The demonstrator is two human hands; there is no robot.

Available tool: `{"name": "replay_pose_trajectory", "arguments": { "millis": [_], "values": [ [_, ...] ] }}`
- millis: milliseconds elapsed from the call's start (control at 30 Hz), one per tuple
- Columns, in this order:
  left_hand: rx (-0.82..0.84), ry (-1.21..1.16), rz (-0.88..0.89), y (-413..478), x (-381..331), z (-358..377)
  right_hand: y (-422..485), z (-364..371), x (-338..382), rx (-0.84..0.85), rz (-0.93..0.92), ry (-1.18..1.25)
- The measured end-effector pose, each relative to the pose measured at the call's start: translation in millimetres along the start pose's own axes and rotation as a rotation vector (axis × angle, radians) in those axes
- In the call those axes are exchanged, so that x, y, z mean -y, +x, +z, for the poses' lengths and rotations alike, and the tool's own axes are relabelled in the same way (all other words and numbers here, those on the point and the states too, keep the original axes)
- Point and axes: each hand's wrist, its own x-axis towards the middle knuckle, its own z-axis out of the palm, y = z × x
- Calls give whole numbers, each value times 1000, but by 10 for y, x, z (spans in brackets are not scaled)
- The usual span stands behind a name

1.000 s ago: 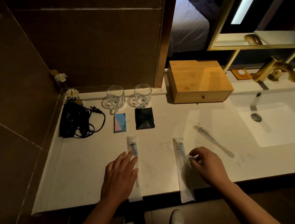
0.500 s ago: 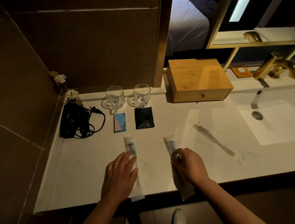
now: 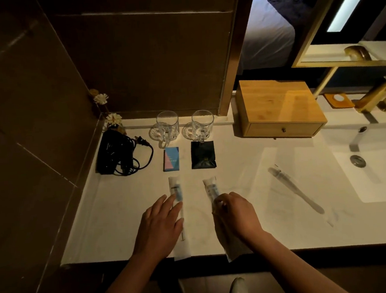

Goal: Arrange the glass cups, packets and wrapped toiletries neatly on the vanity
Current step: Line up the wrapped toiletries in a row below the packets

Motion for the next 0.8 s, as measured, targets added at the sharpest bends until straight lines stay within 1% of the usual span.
{"name": "replay_pose_trajectory", "arguments": {
  "millis": [133,267,400,600,800],
  "values": [
    [-50,-60,32,51,-32,-12,24,4,47,-6,-1,-17],
    [-37,-21,105,138,-34,35,4,10,54,-29,18,-8],
    [-35,-11,116,136,97,47,72,33,103,-16,38,-7],
    [-24,-14,107,158,264,29,161,125,295,-16,21,43],
    [-8,3,157,184,409,48,242,268,449,-14,83,113]
  ]
}}
